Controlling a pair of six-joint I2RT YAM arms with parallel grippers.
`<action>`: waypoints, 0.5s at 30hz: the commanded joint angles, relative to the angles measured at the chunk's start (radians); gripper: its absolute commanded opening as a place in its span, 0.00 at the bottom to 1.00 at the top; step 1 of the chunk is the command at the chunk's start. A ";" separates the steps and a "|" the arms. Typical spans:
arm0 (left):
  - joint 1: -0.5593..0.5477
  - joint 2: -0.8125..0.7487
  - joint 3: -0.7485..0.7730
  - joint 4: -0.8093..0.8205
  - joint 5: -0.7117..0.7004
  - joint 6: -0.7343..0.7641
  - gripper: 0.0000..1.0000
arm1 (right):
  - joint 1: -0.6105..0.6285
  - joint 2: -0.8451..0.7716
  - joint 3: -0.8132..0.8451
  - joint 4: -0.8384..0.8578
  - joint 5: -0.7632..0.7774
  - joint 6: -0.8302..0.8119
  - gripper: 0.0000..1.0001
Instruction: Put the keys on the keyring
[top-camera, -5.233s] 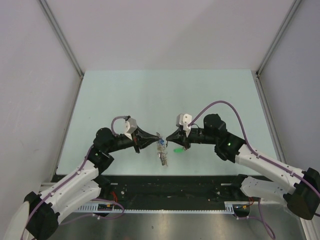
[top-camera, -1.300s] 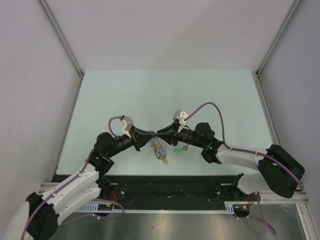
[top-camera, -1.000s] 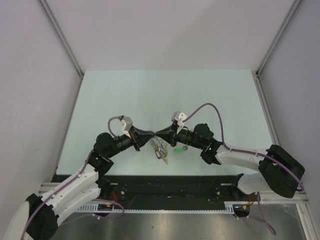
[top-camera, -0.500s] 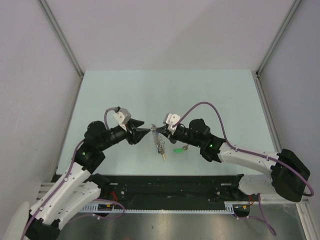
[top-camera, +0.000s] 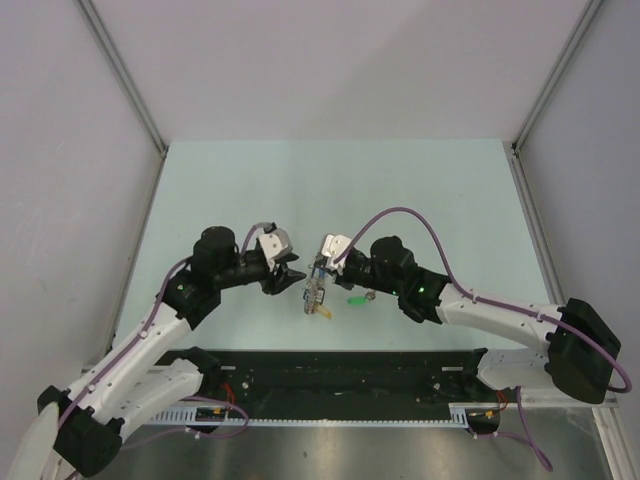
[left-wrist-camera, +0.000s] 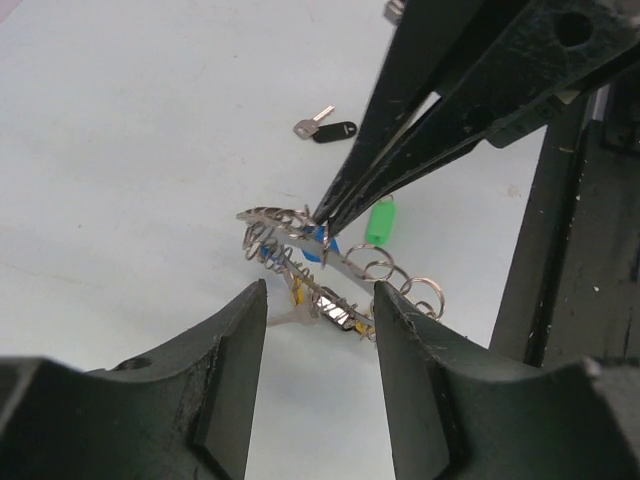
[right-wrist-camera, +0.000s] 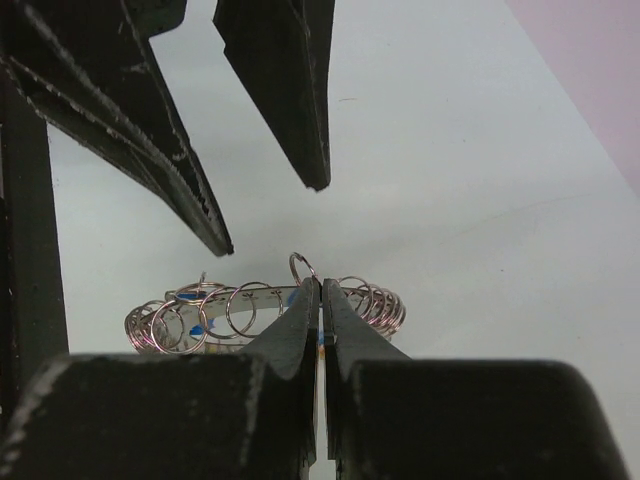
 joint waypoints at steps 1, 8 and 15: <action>-0.056 -0.005 0.014 0.081 -0.011 0.090 0.50 | 0.018 -0.045 0.056 0.032 0.024 -0.030 0.00; -0.079 0.001 -0.009 0.109 -0.016 0.159 0.36 | 0.030 -0.055 0.056 0.020 0.018 -0.039 0.00; -0.079 0.057 0.031 0.038 0.007 0.231 0.21 | 0.041 -0.060 0.056 0.011 0.024 -0.047 0.00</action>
